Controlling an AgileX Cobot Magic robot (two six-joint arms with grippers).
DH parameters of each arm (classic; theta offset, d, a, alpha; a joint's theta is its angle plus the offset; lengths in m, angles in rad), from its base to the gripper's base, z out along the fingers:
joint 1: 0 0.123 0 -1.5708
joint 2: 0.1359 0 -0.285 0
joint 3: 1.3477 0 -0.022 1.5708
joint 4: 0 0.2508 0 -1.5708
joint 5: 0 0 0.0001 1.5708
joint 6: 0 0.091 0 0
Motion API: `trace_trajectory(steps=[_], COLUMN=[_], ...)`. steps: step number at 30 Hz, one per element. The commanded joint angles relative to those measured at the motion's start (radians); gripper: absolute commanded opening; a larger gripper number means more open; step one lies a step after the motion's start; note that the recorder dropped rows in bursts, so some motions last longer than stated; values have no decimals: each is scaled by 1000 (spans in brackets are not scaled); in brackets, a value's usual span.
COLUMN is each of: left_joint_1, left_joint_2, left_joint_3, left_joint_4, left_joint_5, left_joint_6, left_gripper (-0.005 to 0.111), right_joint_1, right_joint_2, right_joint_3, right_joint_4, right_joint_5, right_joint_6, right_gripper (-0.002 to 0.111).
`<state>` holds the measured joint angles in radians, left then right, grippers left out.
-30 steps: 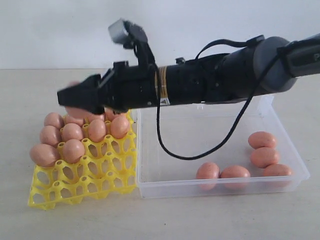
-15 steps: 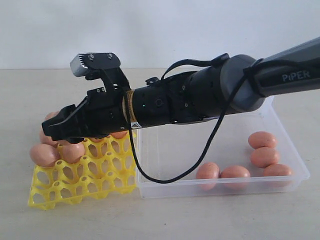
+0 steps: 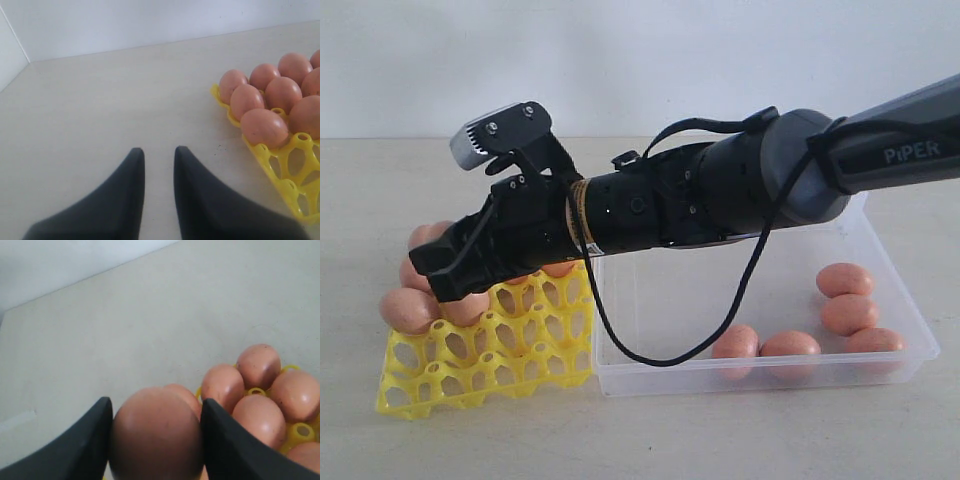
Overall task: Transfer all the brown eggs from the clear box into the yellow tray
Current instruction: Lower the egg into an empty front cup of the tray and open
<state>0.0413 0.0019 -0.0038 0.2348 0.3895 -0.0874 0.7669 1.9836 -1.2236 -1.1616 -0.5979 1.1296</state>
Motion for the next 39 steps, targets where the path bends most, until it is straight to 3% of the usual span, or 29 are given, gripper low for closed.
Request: trace_trajectory(steps=[1, 6, 13, 22, 39], left_joint_1=[-5, -5, -5, -5, -5], left_joint_2=[-2, -2, -2, -2, -2], left_joint_3=[4, 4, 4, 4, 4], left_joint_4=[-2, -2, -2, -2, -2], left_joint_5=[-7, -7, -112, -112, -106], left_joint_6=[-2, -2, -2, -2, -2], left_gripper=[22, 22, 22, 22, 22], right_joint_1=[1, 1, 1, 1, 1], right_joint_2=[-8, -8, 15, 54, 113], right_joint_3=[-5, -5, -5, -22, -95], right_joint_4=[9, 14, 29, 27, 31], right_joint_5=[-1, 35, 289, 269, 258], right_joint_6=[-26, -36, -56, -146, -114], right_gripper=[0, 0, 0, 0, 0])
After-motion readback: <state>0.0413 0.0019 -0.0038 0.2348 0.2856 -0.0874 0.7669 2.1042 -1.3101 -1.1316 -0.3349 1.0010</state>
